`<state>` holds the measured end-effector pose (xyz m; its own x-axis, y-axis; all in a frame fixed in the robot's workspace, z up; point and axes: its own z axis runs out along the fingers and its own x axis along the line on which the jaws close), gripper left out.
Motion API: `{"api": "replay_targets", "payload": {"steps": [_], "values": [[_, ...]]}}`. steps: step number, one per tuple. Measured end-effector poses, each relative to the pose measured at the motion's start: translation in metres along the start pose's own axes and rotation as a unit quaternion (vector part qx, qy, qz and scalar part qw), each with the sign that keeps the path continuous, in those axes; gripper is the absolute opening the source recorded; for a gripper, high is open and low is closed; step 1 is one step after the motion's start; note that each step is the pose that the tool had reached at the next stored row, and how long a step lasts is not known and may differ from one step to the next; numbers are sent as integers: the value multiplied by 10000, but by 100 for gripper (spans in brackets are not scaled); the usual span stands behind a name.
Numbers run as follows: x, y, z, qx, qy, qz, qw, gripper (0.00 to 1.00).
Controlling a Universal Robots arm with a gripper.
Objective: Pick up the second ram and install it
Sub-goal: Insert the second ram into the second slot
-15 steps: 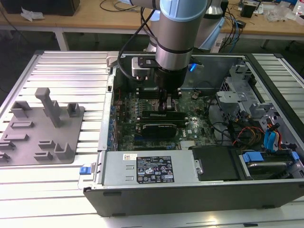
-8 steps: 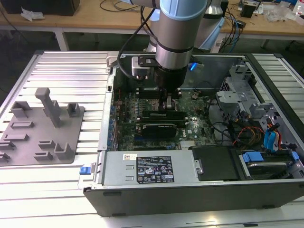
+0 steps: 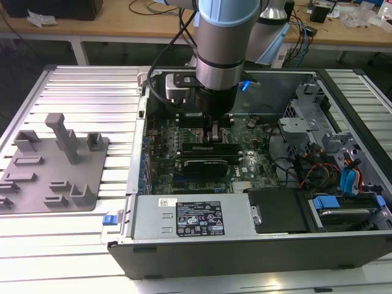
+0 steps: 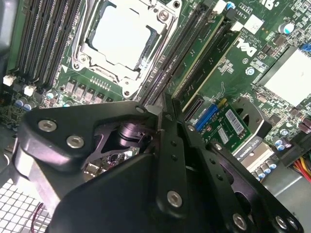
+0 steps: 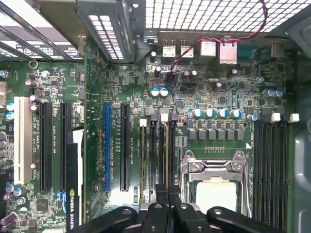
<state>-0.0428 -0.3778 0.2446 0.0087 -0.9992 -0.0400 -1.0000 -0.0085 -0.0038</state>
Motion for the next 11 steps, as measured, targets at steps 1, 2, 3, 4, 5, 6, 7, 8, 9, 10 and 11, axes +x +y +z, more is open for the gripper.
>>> {"api": "replay_targets", "payload": {"steps": [1, 2, 3, 4, 5, 6, 7, 8, 9, 10, 11], "values": [[0, 2, 1, 19, 0, -1, 10000, 9], [1, 2, 1, 21, 0, -2, 10000, 9], [0, 2, 2, 27, 0, -1, 10000, 9], [1, 2, 2, 30, 0, -1, 10000, 9], [1, 2, 2, 30, 0, -1, 10000, 9], [4, 3, 7, 34, 1, 9, 10000, 9], [3, 3, 8, 35, 1, 10, 10000, 9], [3, 2, 8, 37, 1, 10, 10000, 9], [3, 7, 11, 55, 0, 12, 10000, 9], [3, 13, 12, 67, 0, 16, 10000, 9], [3, 19, 12, 71, 0, 23, 10000, 9]]}}
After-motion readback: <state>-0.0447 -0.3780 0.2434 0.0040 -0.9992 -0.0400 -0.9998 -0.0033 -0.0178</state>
